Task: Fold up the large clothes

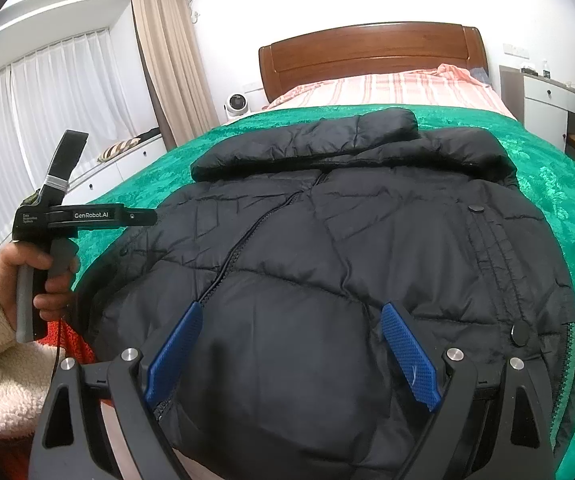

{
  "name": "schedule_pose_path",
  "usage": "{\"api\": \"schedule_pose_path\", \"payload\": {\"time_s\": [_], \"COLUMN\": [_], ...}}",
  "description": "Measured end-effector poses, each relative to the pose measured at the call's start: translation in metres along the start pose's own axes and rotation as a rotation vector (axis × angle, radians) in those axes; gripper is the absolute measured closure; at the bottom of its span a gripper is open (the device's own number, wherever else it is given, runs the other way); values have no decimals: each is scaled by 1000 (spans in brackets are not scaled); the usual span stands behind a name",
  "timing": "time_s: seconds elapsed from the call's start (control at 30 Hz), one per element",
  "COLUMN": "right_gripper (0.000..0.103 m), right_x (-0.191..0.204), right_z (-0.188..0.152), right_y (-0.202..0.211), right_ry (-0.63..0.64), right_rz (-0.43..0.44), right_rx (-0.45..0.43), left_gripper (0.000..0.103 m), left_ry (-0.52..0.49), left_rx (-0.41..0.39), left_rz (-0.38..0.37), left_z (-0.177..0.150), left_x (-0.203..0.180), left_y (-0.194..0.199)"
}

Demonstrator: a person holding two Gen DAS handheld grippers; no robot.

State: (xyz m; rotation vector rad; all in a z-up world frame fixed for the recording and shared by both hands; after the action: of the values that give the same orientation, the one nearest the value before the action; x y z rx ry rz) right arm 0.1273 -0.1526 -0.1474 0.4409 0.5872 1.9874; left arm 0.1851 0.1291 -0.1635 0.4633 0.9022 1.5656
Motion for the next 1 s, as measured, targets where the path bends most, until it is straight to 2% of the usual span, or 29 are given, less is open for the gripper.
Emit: {"api": "schedule_pose_path", "payload": {"time_s": [0.37,0.47,0.6,1.0], "right_gripper": [13,13,13,13], "right_x": [-2,-1,2,2], "right_z": [-1,-2,-3,-3], "right_y": [-3,-4,-6,-7], "right_ry": [-11,-10,-1,-2], "right_rz": [1,4,5,6], "right_rx": [5,8,16,19], "left_gripper": [1,1,1,0], "left_ry": [21,38,14,47], "left_rx": [12,46,76,104], "left_rz": [71,69,73,39], "left_z": [0,-6,-18,-26], "left_x": [28,35,34,36], "left_y": [-2,-10,-22,-32]}}
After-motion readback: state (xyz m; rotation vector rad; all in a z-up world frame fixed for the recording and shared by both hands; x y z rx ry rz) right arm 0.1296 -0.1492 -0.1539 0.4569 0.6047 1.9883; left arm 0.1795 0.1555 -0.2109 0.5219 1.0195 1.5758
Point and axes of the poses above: each gripper's, at about its wrist camera, not at the fingertips, and y roughly against the way its jaws point, x to its left, z to its top, the point moved 6 cm from there along -y, roughly the way its jaws point, and after that the axes turned 10 degrees about y, right-handed, at the moved point
